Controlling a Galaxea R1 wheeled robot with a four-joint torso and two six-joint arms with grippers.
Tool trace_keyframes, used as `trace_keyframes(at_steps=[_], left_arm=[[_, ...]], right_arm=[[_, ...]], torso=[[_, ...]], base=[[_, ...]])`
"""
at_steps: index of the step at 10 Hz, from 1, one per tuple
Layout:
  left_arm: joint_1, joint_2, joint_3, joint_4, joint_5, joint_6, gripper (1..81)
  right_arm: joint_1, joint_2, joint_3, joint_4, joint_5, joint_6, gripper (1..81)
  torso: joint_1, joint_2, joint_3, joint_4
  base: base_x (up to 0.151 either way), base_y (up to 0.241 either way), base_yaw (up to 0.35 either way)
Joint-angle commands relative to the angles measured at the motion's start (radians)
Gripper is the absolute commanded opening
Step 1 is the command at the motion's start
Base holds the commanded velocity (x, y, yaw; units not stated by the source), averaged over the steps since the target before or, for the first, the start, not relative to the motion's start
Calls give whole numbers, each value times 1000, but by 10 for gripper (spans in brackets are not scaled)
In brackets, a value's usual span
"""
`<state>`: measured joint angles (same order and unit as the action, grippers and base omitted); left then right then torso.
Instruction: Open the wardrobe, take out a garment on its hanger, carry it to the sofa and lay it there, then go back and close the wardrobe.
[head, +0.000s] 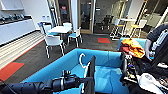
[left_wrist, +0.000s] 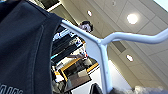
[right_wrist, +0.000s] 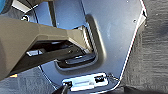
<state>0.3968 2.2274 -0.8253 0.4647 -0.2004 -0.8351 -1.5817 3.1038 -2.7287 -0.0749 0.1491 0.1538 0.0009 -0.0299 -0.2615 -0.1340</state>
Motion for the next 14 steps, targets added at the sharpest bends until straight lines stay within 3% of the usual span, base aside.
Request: trace_keyframes(at_steps=[1,4,7,8,9,10,12,13,14], left_arm=[[-179,2,-17,16,-99,4,10],[-220,-6,-139,15,-88,-47,10],[-223,-92,-198,23,-83,-53,10],[-224,-113,-201,25,-83,-55,10],[-224,-121,-199,26,-83,-56,10],[-223,-110,-201,28,-82,-56,10],[-235,-40,-201,26,-67,-55,10],[-250,0,-202,15,-37,-55,10],[-282,52,-201,8,-33,-56,10]], right_arm=[[13,12,9,-11,-63,-5,811],[16,12,9,-11,-63,-5,811],[16,14,9,-9,-63,-5,811],[16,14,9,-11,-63,-5,811],[16,14,9,-11,-63,-5,811],[16,14,9,-9,-63,-5,811],[16,14,9,-9,-63,-5,811],[16,14,9,-9,-63,-5,811],[18,15,9,-9,-63,-5,811]], torso=[[0,0,2,0],[1,1,-32,0],[2,1,-31,0],[2,1,-31,98],[2,1,-31,103],[2,1,-31,22],[2,1,-31,79],[2,1,-31,96],[2,1,-31,99]], base=[[0,0,0],[0,0,0],[0,0,0],[0,0,0],[0,0,0],[0,0,0],[0,0,0],[0,0,0],[0,0,0]])
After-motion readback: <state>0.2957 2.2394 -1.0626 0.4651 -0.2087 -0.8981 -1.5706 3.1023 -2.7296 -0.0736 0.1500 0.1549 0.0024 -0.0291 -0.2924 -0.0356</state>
